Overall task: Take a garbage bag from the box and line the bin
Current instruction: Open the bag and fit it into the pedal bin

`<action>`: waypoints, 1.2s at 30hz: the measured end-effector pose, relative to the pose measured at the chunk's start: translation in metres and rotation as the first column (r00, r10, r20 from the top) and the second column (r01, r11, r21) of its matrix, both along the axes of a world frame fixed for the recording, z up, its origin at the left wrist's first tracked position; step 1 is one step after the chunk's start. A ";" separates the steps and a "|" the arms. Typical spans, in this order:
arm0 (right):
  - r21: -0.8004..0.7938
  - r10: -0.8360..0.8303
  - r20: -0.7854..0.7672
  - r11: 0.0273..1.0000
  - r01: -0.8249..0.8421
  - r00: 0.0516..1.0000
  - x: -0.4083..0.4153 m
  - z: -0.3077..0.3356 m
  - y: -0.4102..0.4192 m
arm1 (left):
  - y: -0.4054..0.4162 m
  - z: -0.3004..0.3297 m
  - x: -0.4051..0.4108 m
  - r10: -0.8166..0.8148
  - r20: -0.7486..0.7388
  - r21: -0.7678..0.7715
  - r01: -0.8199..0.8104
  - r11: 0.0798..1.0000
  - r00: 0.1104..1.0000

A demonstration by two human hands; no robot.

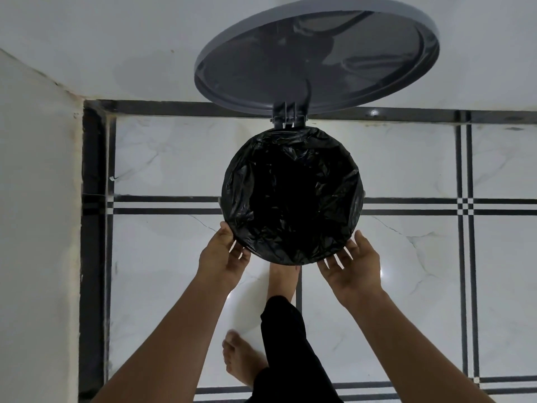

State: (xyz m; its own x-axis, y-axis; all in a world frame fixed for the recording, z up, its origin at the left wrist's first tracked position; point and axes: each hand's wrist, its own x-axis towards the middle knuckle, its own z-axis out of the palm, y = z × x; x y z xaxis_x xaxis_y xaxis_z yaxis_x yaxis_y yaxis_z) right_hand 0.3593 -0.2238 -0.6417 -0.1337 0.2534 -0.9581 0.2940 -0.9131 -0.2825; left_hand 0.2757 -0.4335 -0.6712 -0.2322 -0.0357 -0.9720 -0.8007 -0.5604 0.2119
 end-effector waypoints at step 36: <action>-0.048 0.601 0.384 -0.745 -0.665 -0.701 -0.136 -0.139 -0.024 | 0.018 -0.006 -0.100 -0.907 -0.277 -0.869 0.320 0.377 0.317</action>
State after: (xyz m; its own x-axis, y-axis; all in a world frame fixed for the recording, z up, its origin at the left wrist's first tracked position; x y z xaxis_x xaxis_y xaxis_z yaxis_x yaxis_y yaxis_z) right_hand 0.2229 -0.2479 -0.7804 -0.3212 0.0074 -0.9470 0.3283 0.9388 -0.1040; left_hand 0.1759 -0.4159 -0.6770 -0.9529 0.0151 -0.3028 -0.2440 0.5546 0.7955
